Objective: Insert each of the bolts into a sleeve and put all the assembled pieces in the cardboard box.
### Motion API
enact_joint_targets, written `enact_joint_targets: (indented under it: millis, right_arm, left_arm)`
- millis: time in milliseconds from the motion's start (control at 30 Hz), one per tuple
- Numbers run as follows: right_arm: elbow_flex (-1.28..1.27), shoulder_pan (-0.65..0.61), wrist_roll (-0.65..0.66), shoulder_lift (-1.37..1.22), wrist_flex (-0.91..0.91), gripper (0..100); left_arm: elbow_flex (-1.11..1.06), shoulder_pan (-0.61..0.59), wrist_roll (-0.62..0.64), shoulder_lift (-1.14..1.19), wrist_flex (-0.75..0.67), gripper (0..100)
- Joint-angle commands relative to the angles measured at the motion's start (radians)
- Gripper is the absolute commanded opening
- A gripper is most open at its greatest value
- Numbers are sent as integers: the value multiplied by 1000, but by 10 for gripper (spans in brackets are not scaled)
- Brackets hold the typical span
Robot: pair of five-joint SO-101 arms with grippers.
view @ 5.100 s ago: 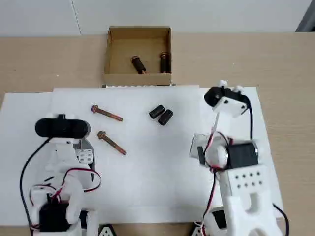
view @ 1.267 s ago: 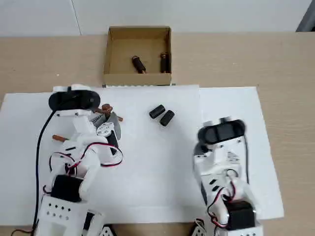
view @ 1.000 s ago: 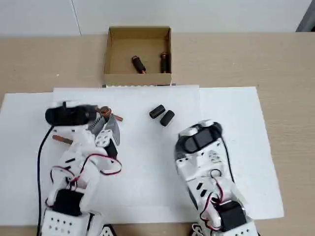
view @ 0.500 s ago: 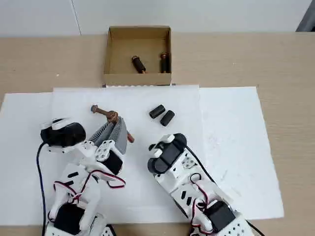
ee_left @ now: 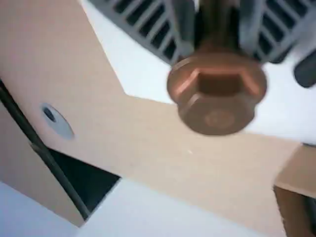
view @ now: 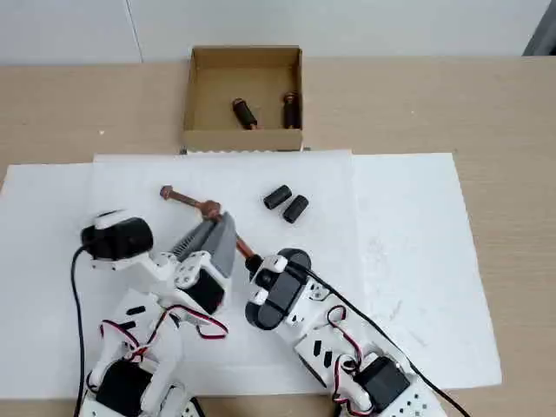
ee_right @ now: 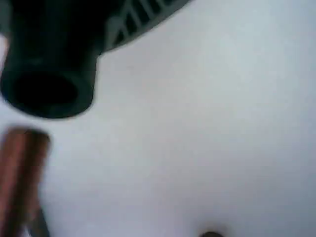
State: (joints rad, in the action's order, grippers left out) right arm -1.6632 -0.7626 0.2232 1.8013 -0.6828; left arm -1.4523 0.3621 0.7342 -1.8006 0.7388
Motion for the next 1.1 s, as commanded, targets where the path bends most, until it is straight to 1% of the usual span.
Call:
enact_joint_targets:
  millis: [0,167,333,467,533,700,867,967,1067]
  right_arm:
    - [-2,-13,11,13,28,2]
    - [6,-12,11,13,30,2]
    - [6,-7,11,13,87,2]
    - [6,-7,12,13,94,2]
    - [6,-7,12,13,96,2]
    - [5,-7,12,12,93,2]
    - [5,-5,12,12,96,2]
    - [6,-5,12,12,96,2]
    - [6,-5,12,12,96,2]
  left_arm:
    - [5,15,3,-18,-28,5]
    - [-7,17,3,-17,-21,5]
    - [-39,18,2,-17,-21,5]
    - [-68,20,2,-17,-21,5]
    - [-87,49,2,-17,-20,5]
    - [-88,163,-8,-17,55,5]
    - [-88,172,-94,-17,132,5]
    - [-91,175,-101,-17,172,5]
    - [-93,173,-101,-17,183,5]
